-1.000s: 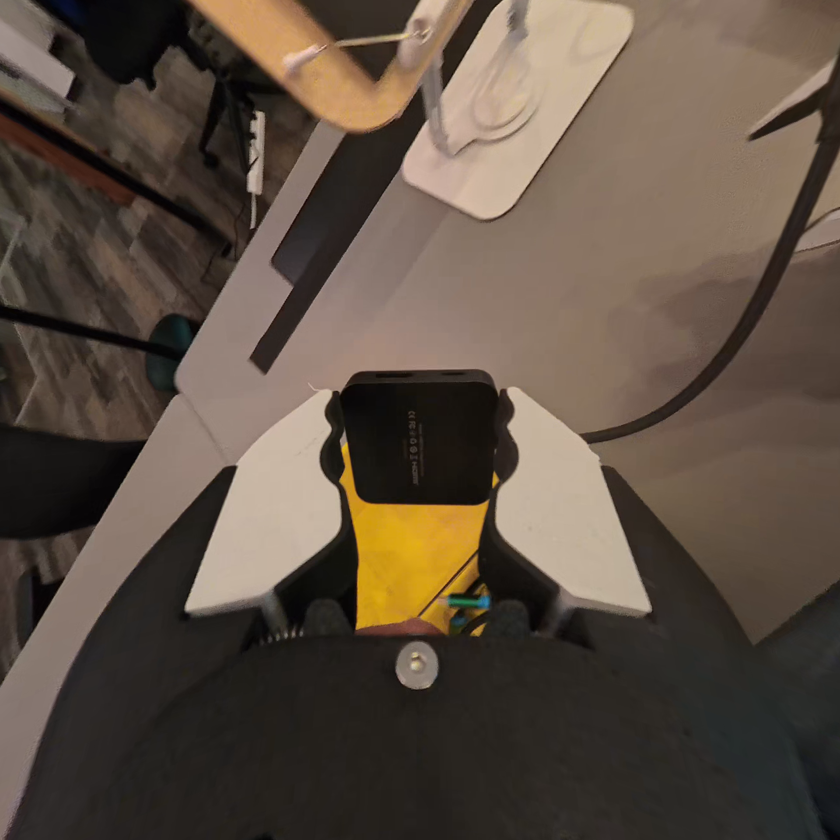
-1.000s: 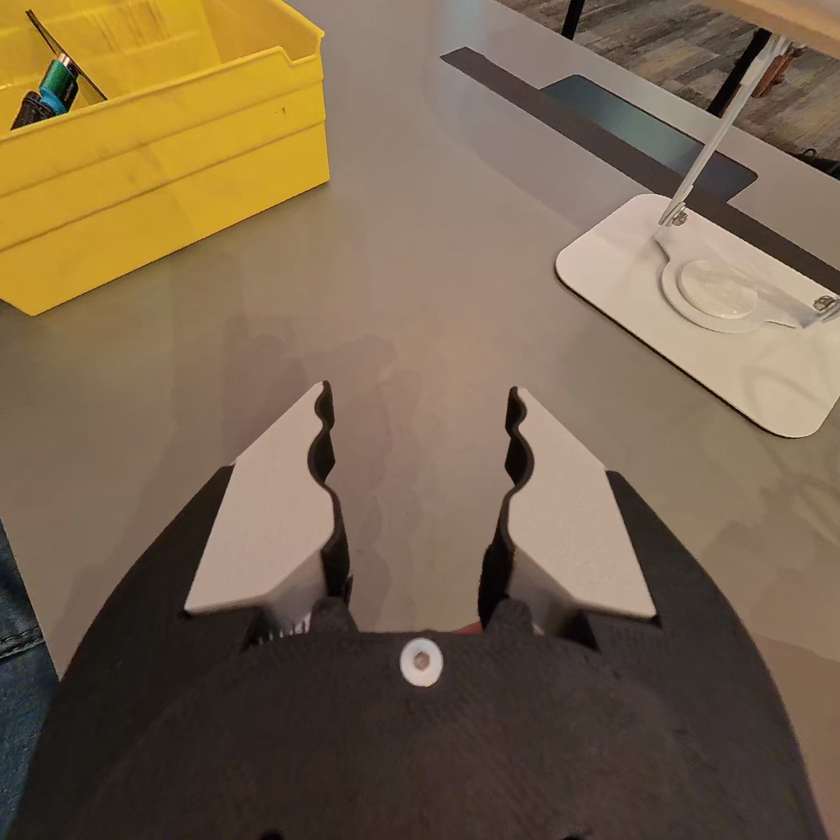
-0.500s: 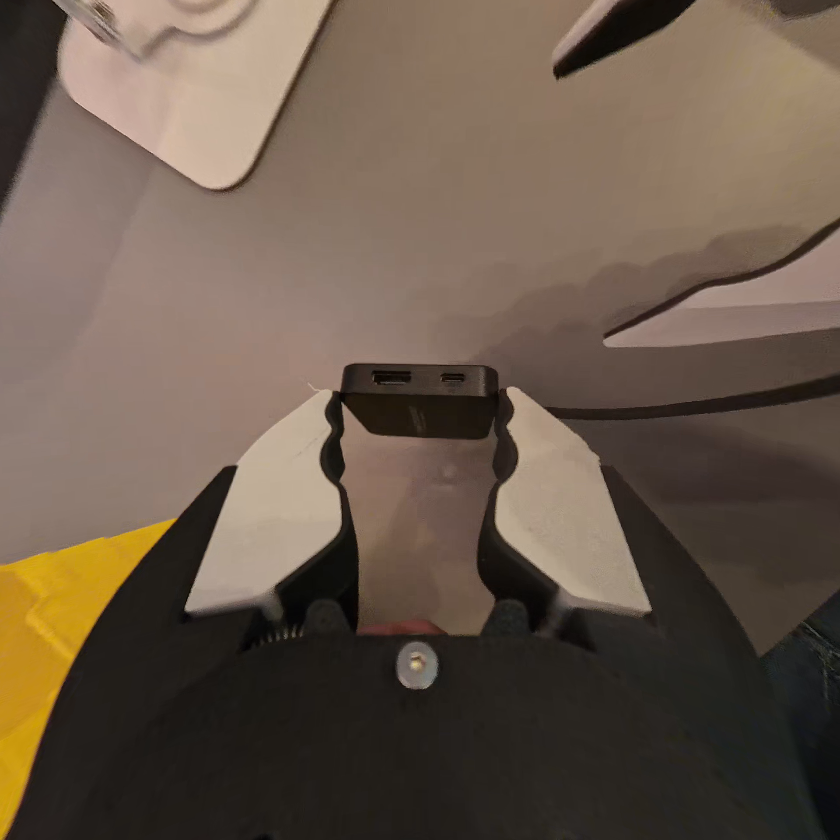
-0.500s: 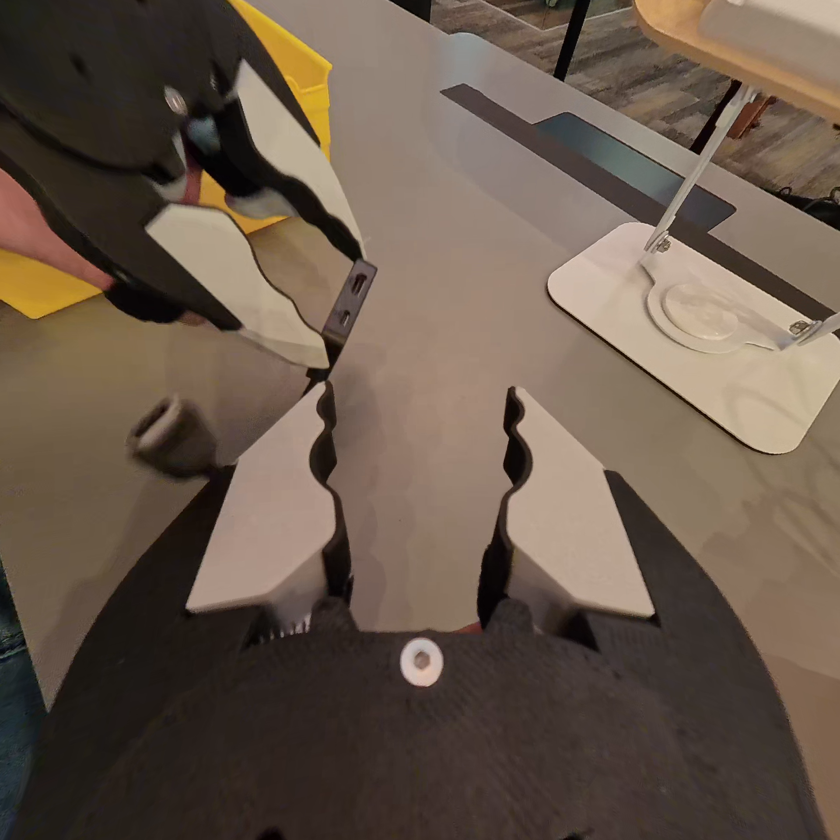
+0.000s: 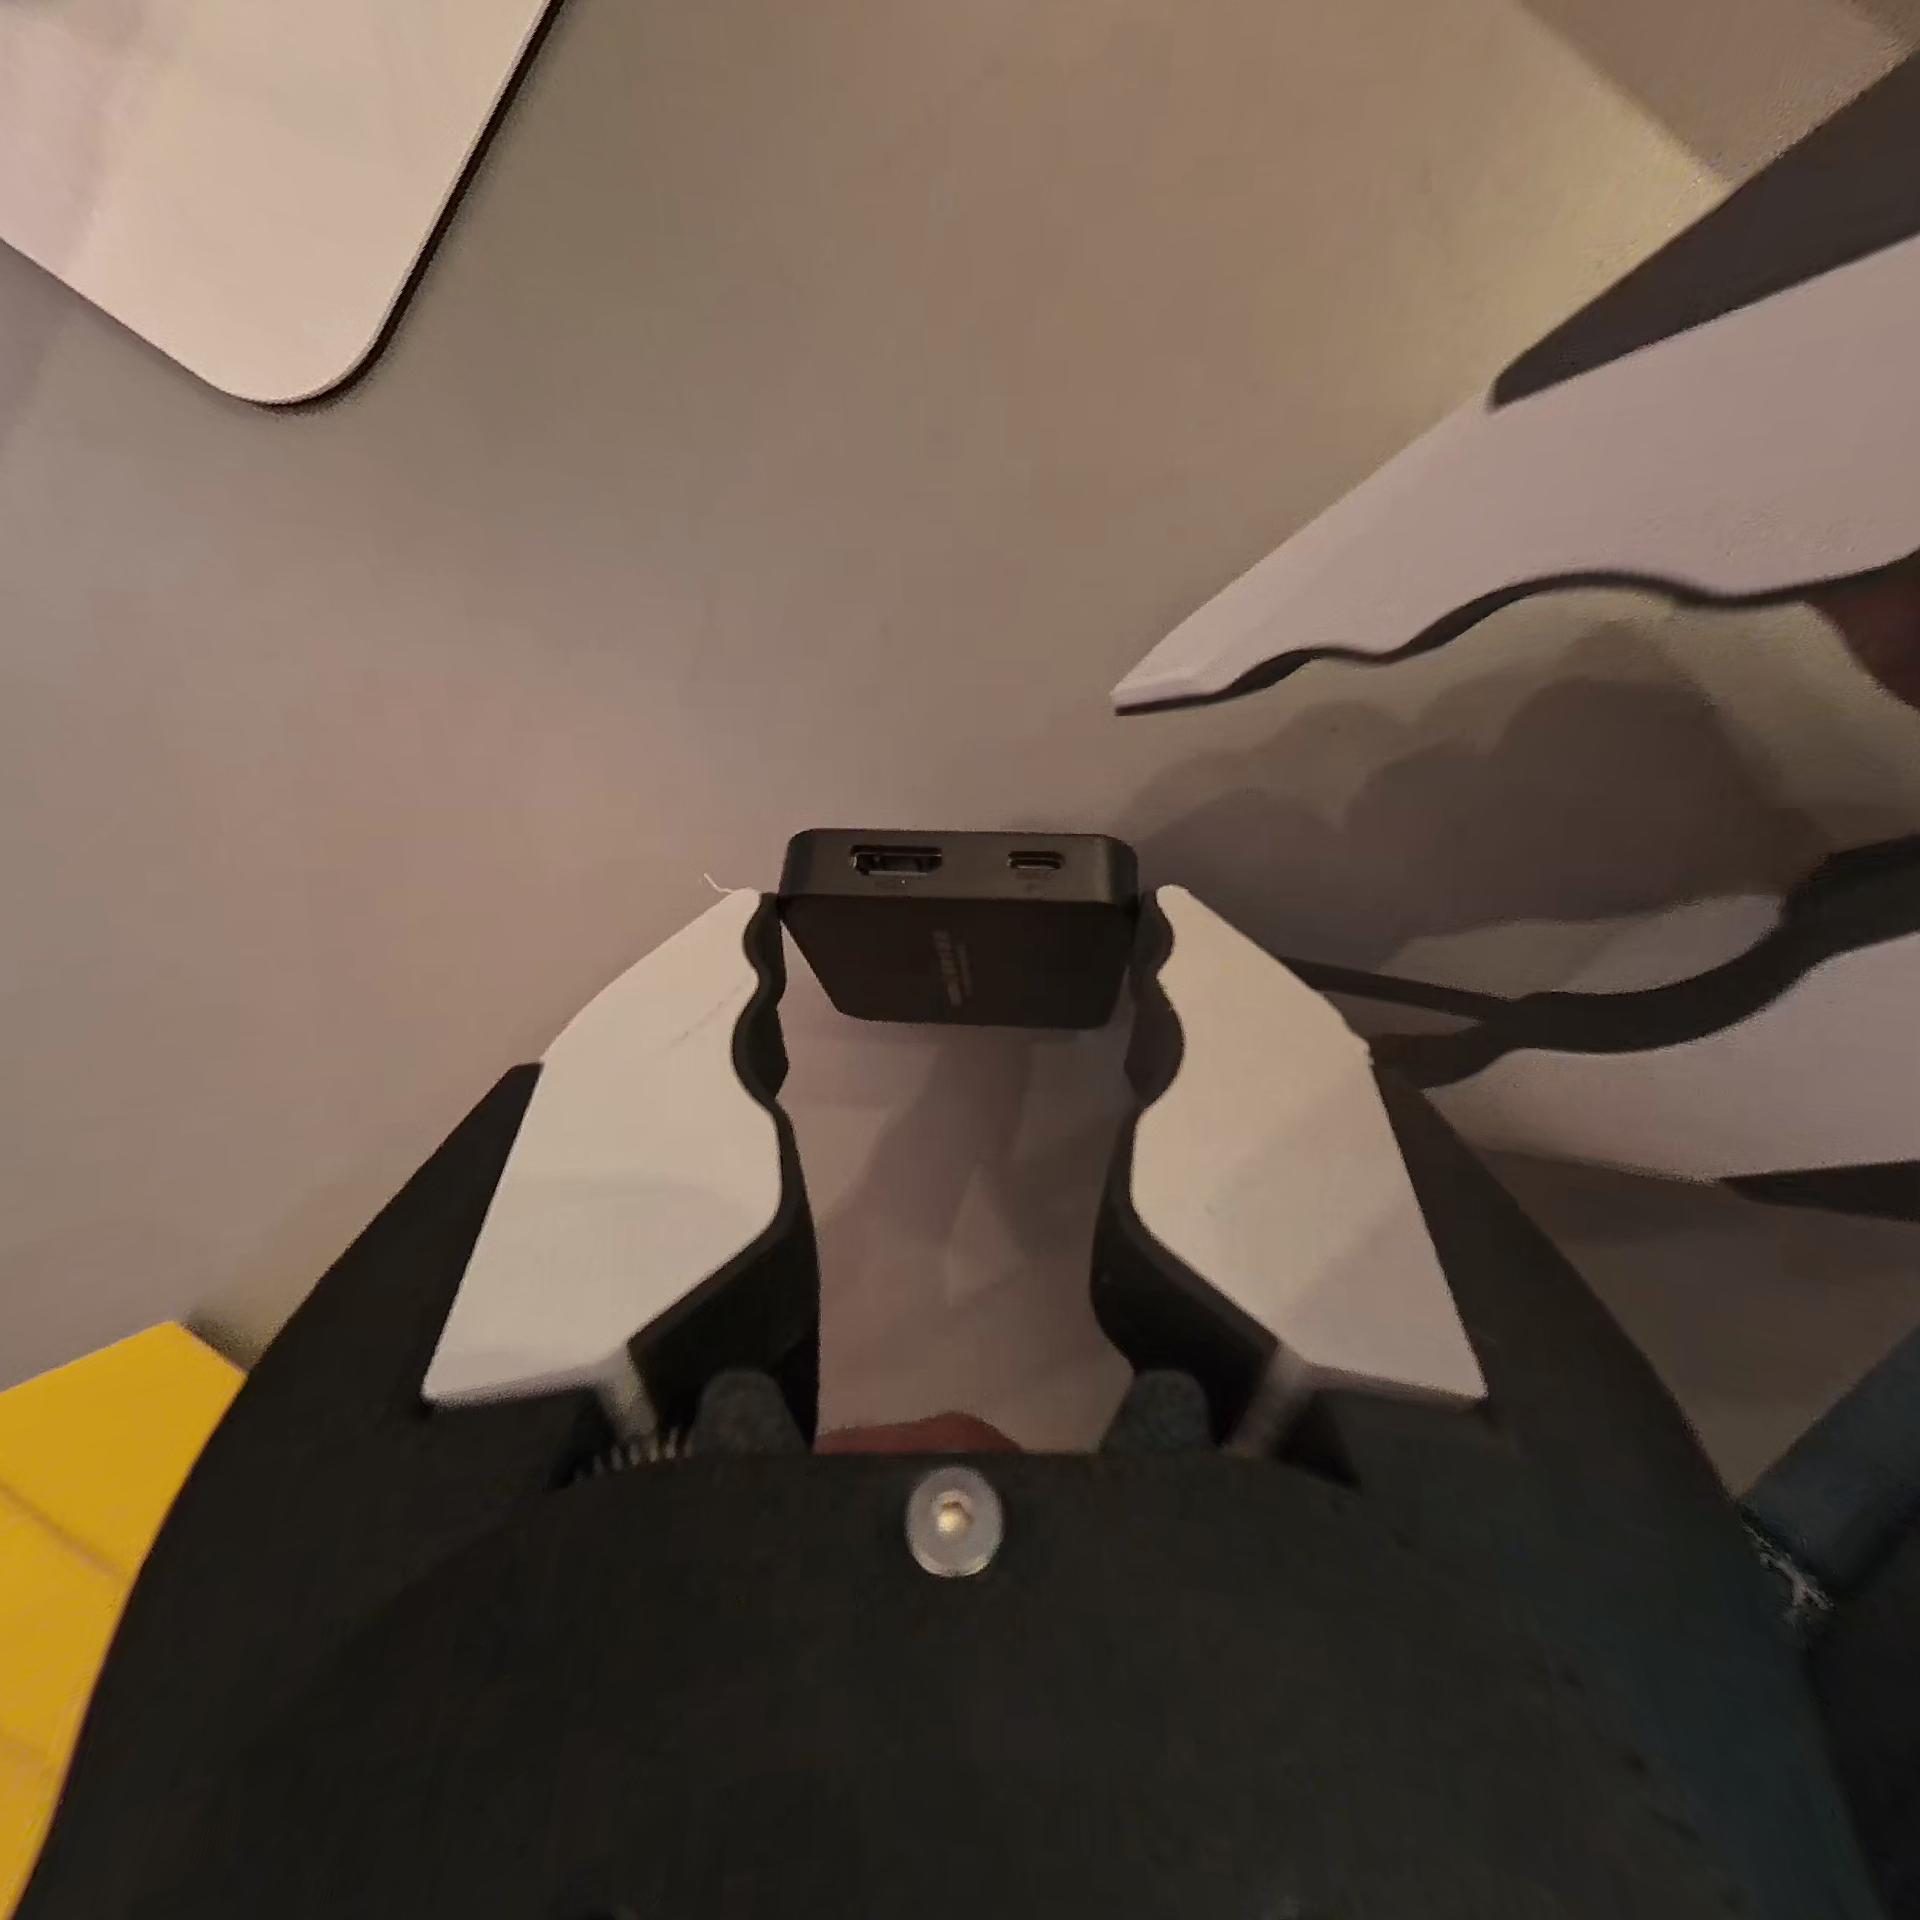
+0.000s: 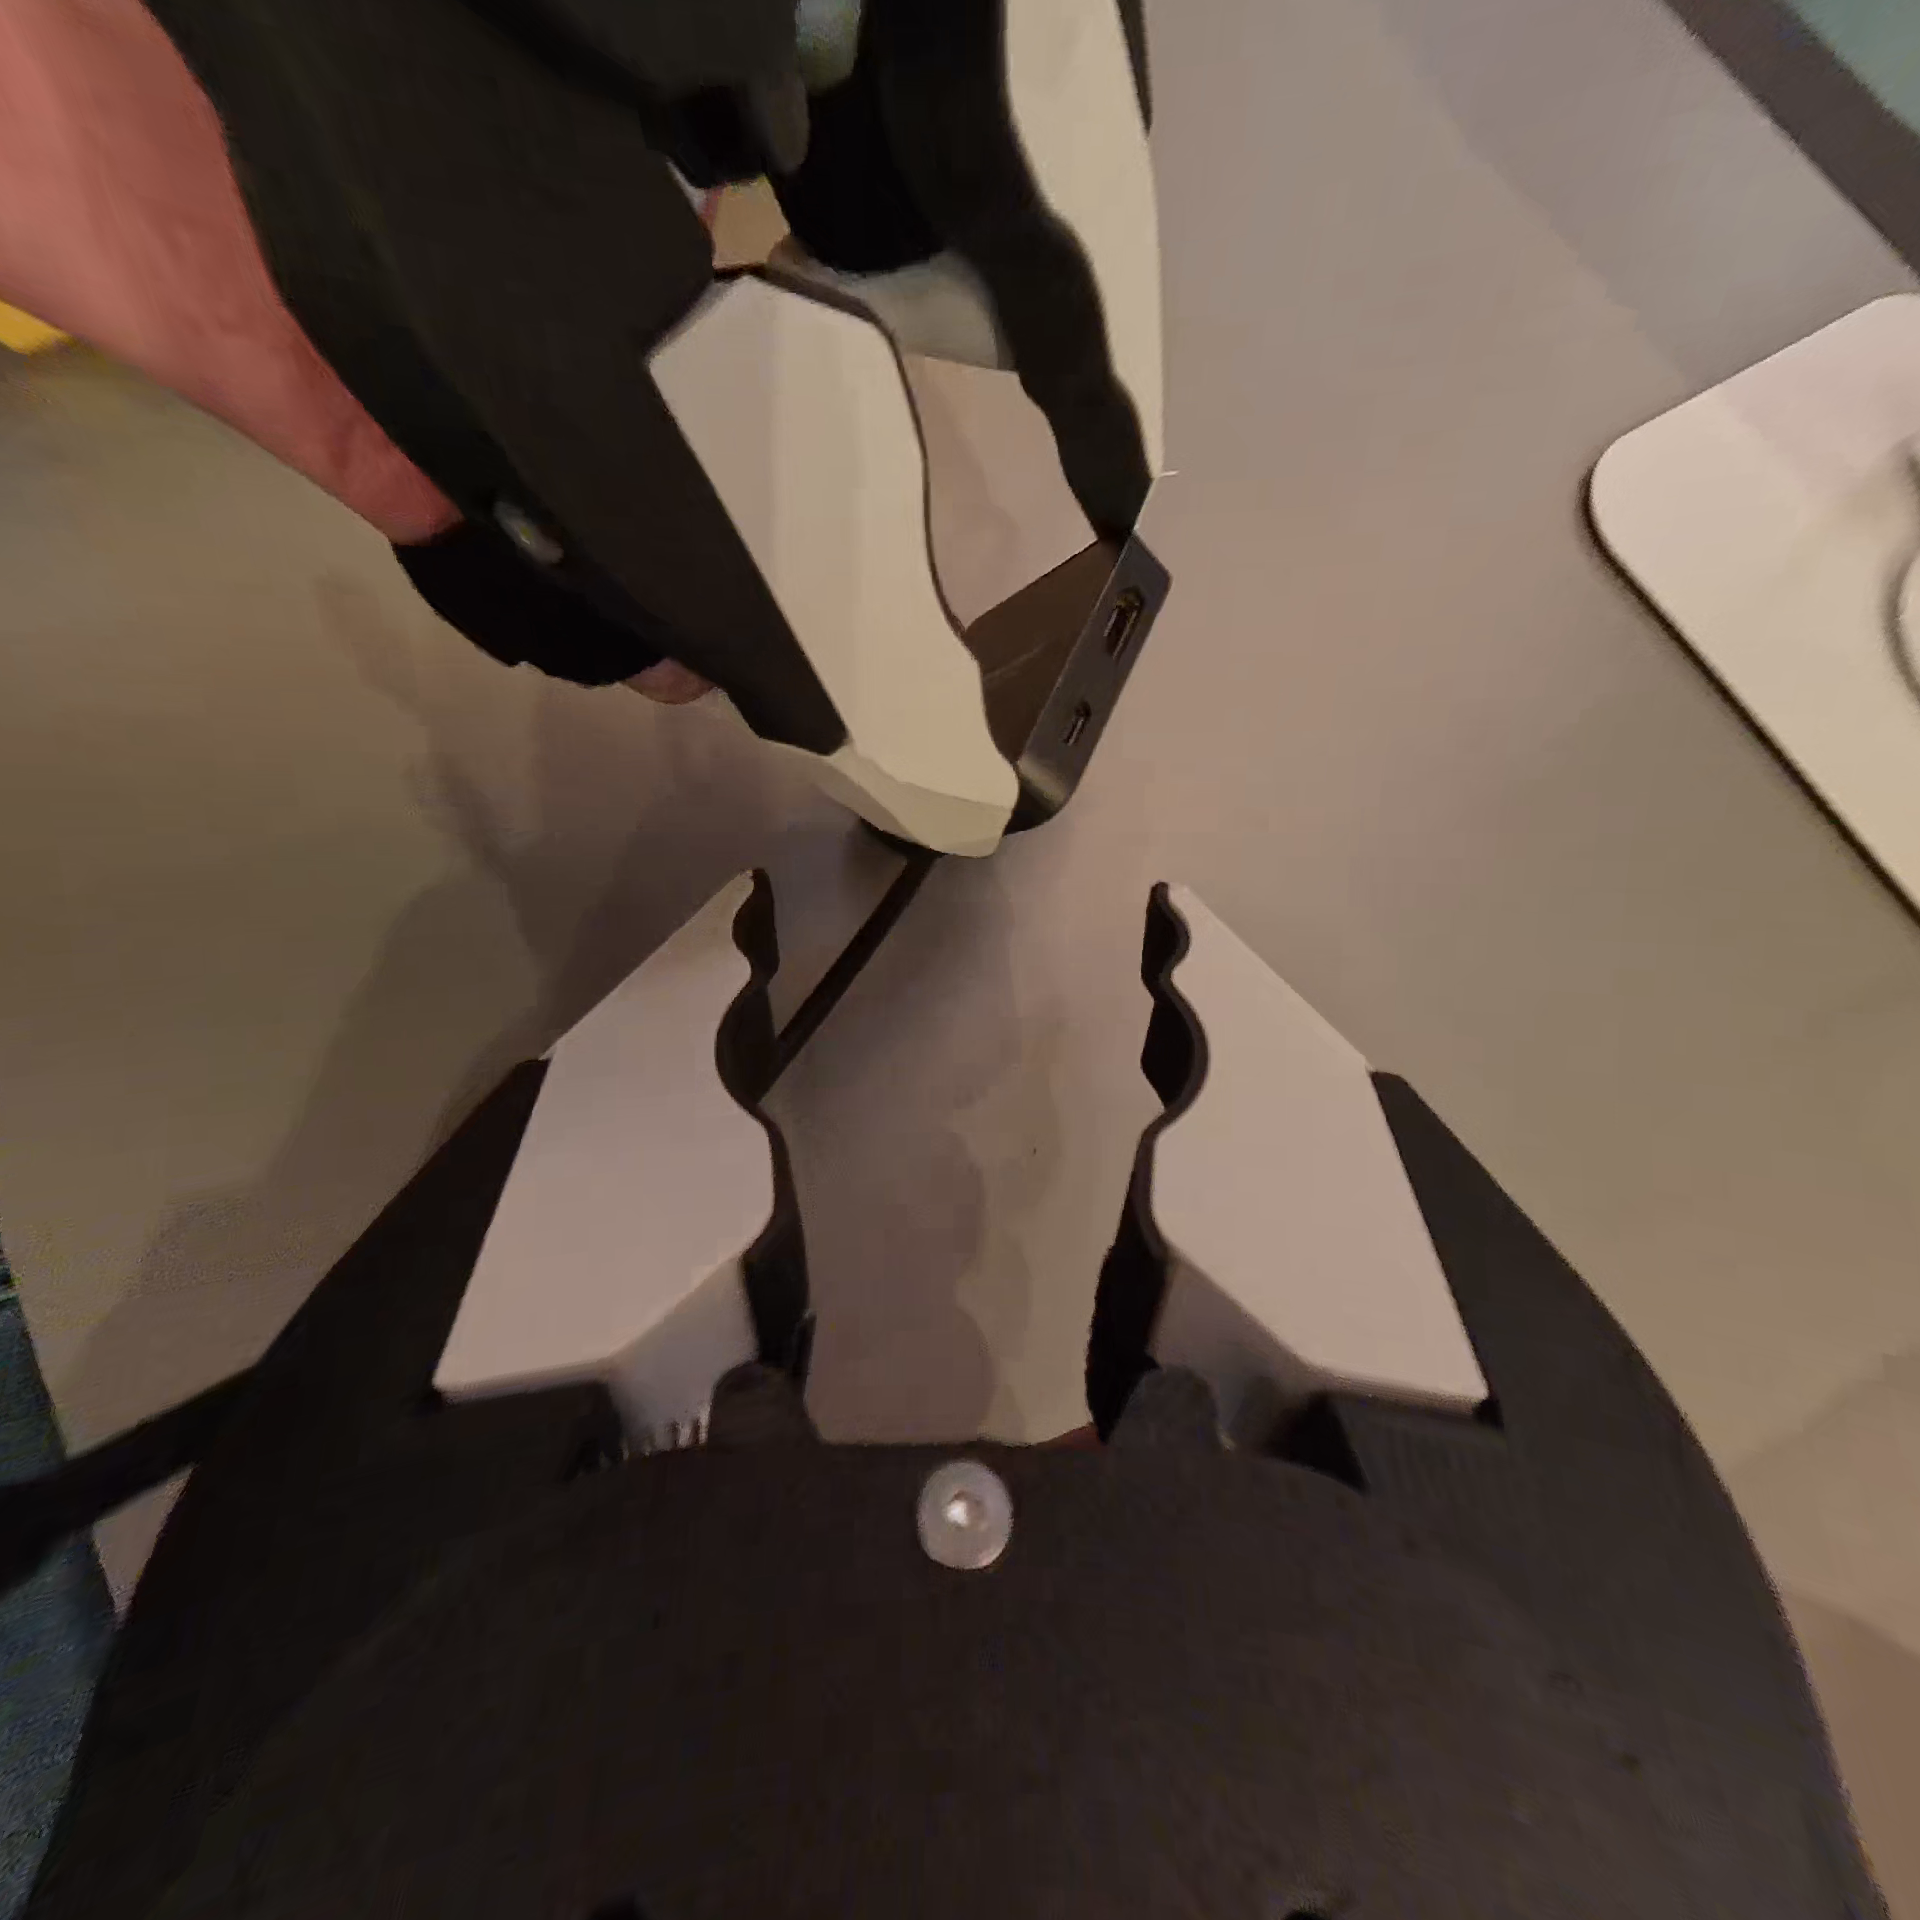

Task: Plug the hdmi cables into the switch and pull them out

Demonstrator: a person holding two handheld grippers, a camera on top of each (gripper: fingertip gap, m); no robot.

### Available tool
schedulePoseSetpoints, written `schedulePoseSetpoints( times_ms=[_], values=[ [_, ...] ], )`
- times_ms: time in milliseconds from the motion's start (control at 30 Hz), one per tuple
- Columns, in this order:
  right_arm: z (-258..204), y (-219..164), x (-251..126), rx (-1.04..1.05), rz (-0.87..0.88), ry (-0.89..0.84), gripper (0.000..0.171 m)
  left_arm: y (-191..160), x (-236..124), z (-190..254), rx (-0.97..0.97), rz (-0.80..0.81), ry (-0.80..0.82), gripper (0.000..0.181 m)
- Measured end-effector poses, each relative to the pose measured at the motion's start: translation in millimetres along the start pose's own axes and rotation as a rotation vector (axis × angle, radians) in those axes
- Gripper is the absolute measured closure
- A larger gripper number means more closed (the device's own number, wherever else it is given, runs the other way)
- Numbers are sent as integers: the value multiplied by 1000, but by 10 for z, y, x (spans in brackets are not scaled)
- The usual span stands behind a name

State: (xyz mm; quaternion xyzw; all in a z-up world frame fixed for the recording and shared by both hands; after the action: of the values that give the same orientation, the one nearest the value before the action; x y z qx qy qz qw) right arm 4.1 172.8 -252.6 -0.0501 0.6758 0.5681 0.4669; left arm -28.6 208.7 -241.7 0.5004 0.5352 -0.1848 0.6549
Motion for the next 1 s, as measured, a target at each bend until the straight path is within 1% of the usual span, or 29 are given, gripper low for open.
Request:
schedulePoseSetpoints(
  times_ms=[100, 133, 167, 200, 267, 367, 400, 500, 600, 700, 867, 933, 1000],
  values=[
    [-24, -31, 90, 9, -16, 14, 112, 19, 16, 59, 1, 10, -25, 118],
    [-39, -45, 119, 14, -22, 26, 119, 24, 17, 92, 0, 15, -43, 118],
    [-61, -68, 145, 10, -34, 43, 137, 26, 16, 124, 2, 20, -59, 118],
    [-82, -89, 163, 1, -45, 59, 142, 28, 12, 140, 2, 26, -63, 118],
    [-94, -99, 181, -4, -47, 71, 145, 28, -13, 144, 2, 33, -64, 118],
    [-100, -124, 180, -8, -60, 82, 154, 52, -112, 144, -29, 64, -108, 122],
    [-101, -141, 179, -11, -66, 85, 157, 70, -175, 140, -34, 84, -117, 124],
    [-103, -199, 184, -23, -88, 91, 167, 100, -459, 130, 0, 139, -101, 124],
    [-106, -218, 185, -6, -88, 107, 168, 55, -827, 70, 44, 185, -42, 124],
    [-75, -240, 164, 7, -101, 112, 168, -120, -1209, -100, 74, 203, 44, 124],
    [31, -293, 116, 58, -114, 94, 157, -682, -1699, -500, 15, 151, 152, 124],
    [83, -306, 93, 67, -118, 73, 153, -959, -1803, -598, -29, 110, 150, 124],
    [99, -314, 82, 66, -120, 63, 153, -1238, -1852, -695, -63, 64, 177, 124]
  ],
)
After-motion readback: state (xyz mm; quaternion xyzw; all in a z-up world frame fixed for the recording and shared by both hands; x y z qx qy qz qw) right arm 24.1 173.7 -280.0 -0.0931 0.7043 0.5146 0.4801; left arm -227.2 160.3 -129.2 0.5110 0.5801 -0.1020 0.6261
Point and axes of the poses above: each gripper's, where its closed fingertips meet, x out along the fingers, y out of its top, z = x × y across the jaws, the point moved 2 cm from there along -x, back along the fingers
